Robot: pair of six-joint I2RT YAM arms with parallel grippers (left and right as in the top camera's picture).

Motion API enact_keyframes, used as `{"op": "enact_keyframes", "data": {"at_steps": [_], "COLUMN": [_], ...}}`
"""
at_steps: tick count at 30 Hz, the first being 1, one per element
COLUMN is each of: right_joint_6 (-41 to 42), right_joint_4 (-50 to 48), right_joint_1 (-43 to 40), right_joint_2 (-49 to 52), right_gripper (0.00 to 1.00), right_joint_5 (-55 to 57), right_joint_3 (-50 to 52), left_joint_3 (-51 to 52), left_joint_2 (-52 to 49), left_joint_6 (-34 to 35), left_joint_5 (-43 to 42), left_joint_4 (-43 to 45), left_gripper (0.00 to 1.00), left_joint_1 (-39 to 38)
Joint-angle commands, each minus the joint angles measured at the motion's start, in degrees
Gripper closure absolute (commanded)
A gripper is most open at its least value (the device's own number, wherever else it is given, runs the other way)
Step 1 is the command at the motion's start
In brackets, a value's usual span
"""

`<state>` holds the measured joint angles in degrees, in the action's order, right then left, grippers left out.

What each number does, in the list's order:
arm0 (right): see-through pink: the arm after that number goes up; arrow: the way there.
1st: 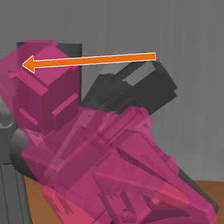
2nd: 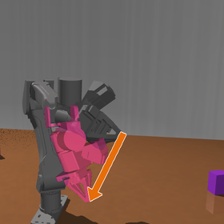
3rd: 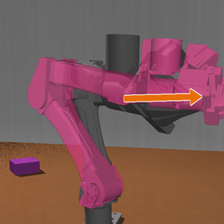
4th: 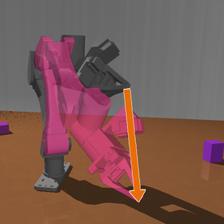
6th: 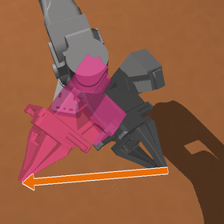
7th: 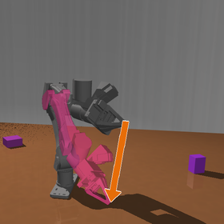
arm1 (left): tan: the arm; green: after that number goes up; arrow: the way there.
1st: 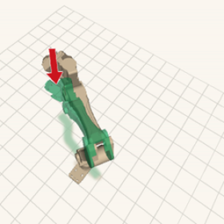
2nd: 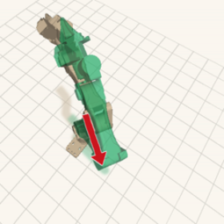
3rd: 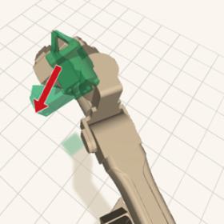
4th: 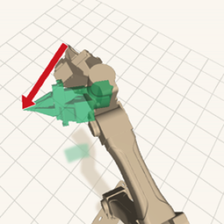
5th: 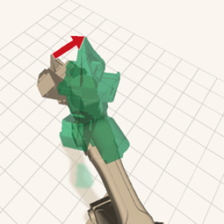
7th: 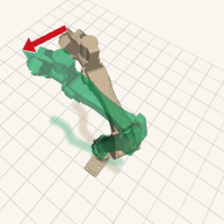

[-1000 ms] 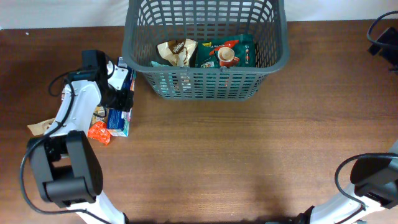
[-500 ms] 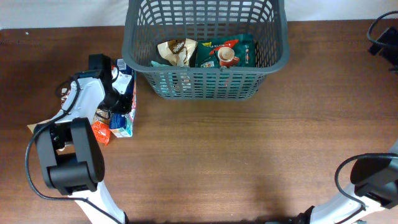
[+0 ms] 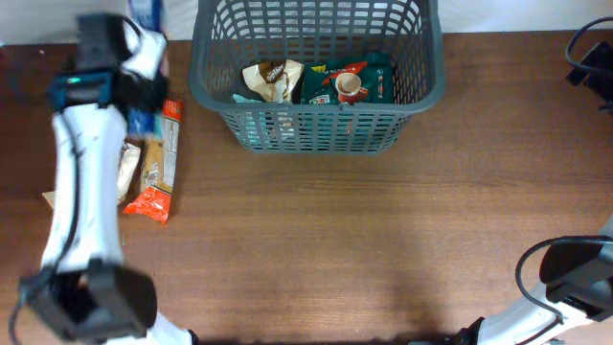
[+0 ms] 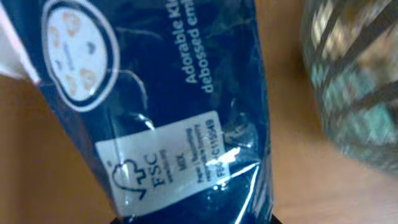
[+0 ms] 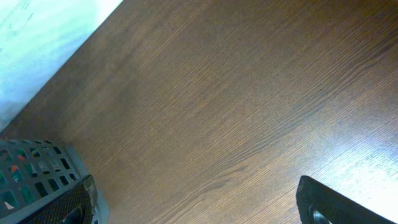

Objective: Pack container
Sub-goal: 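Lower the blue box into the basket and release it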

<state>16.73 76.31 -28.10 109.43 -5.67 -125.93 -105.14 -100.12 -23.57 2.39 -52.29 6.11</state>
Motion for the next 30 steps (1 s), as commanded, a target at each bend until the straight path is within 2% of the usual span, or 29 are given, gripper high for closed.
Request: {"op": "enact_keyframes", "data": {"at_steps": [1, 3, 4, 8, 12, 17, 24, 30], "right_joint_6": [0.2, 0.2, 0.2, 0.2, 0.2, 0.2, 0.2, 0.2], "right_joint_4": [0.0, 0.0, 0.0, 0.0, 0.0, 0.0, 0.0, 0.0], "right_joint_1": [0.0, 0.0, 0.0, 0.0, 0.0, 0.0, 0.0, 0.0], "right_joint_2": [-0.6, -0.6, -0.6, -0.6, -0.6, -0.6, -0.6, -0.6], "right_gripper": [0.01, 0.01, 0.01, 0.01, 0.01, 0.01, 0.01, 0.01], "right_joint_5": [-0.1, -0.1, -0.1, -0.1, -0.1, -0.1, -0.1, -0.1], "right_joint_3": [0.0, 0.0, 0.0, 0.0, 0.0, 0.0, 0.0, 0.0], "left_joint_3": [-3.9, -4.1, -4.1, -4.1, -4.0, -4.0, -4.0, -4.0], "left_joint_2": [6.4, 8.7, 10.3, 12.3, 11.3, 5.5, -6.2, -15.6], "left_joint_6": [-9.6, -16.7, -25.0, -44.1, -55.2, -60.8, -60.8, -60.7], "left_joint_5": [-0.1, -2.2, -6.7, -14.1, -14.2, -13.9, -4.8, -2.1], "left_joint_4": [2.5, 4.3, 4.6, 4.5, 4.7, 6.5, 15.8, 23.3], "left_gripper": [0.99, 0.98, 0.98, 0.98, 0.98, 0.99, 0.98, 0.98], "left_joint_1": [-0.2, -0.9, -1.9, -6.6, -13.0, -18.5, -23.4, -25.4]}}
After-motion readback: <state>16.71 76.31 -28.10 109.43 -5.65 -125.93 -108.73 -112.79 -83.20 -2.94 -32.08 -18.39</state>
